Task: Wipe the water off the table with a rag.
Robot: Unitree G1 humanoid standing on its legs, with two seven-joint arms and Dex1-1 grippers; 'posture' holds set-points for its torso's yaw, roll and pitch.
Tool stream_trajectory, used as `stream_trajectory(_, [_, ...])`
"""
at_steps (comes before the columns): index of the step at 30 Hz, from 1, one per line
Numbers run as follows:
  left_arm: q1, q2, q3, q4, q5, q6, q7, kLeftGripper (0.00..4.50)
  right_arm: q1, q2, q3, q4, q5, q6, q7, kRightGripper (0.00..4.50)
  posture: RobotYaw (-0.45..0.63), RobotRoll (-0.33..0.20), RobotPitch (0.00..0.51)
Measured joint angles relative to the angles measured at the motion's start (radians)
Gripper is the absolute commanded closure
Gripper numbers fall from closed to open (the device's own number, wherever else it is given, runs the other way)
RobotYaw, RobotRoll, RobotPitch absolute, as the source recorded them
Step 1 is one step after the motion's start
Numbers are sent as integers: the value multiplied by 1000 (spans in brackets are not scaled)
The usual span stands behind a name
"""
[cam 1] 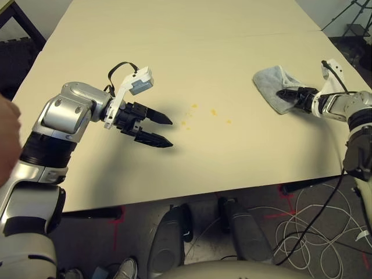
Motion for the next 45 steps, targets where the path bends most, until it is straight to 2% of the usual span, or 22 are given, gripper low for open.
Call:
stream_trajectory(1, [0,-1,0,2,0,-2,0,0,0,2,-1,0,1,0,2,4476,-49,0,249])
stream_trajectory(5, [-1,-8,0,9,0,-6,0,0,-8,13,1,0,4,16,28,4476,-74,0,251])
stream_trajectory(10, [-9,-30,-2,11,1,-12,0,0,-73,86,29,-1,7,133,180,4476,-92,0,250])
stream_trajectory(16, [-16,-39,-4,29,4,-22,0,0,-117,157,45,-32,49,333,279,4476,-104,0,250])
stream_trajectory(21, [-28,-48,-11,36,14,-27,-2,0,-102,229,94,-163,133,555,321,4476,-115,0,255])
stream_trajectory(24, [-40,-54,-20,42,18,-31,-8,0,9,85,255,-492,484,786,312,4476,-120,0,255])
stream_trajectory(25, [-37,-48,-20,54,20,-31,-11,0,43,18,308,-617,655,833,271,4476,-120,0,255])
stream_trajectory(26, [-37,-43,-21,65,22,-31,-13,0,56,-5,339,-694,799,847,212,4476,-121,0,254])
stream_trajectory(28, [-42,-45,-23,71,23,-34,-16,0,64,7,380,-778,1030,849,78,4476,-122,0,252])
stream_trajectory(30, [-55,-58,-27,71,23,-42,-19,0,94,61,421,-832,1242,849,-99,4476,-125,0,250])
stream_trajectory(32, [-57,-59,-28,72,24,-46,-22,0,140,99,443,-871,1385,844,-295,4476,-125,0,250])
stream_trajectory(35, [-57,-57,-28,78,26,-48,-26,0,205,109,508,-960,1627,760,-574,4476,-129,0,243])
stream_trajectory(37, [-58,-59,-29,79,27,-48,-28,0,209,148,536,-1007,1718,691,-708,4476,-129,0,243])
stream_trajectory(39, [-61,-62,-33,79,27,-49,-31,0,209,178,539,-1041,1754,654,-779,4476,-129,0,243])
stream_trajectory(45, [-61,-43,-35,74,16,-39,-36,0,208,210,568,-1070,1763,608,-895,4476,-118,0,236])
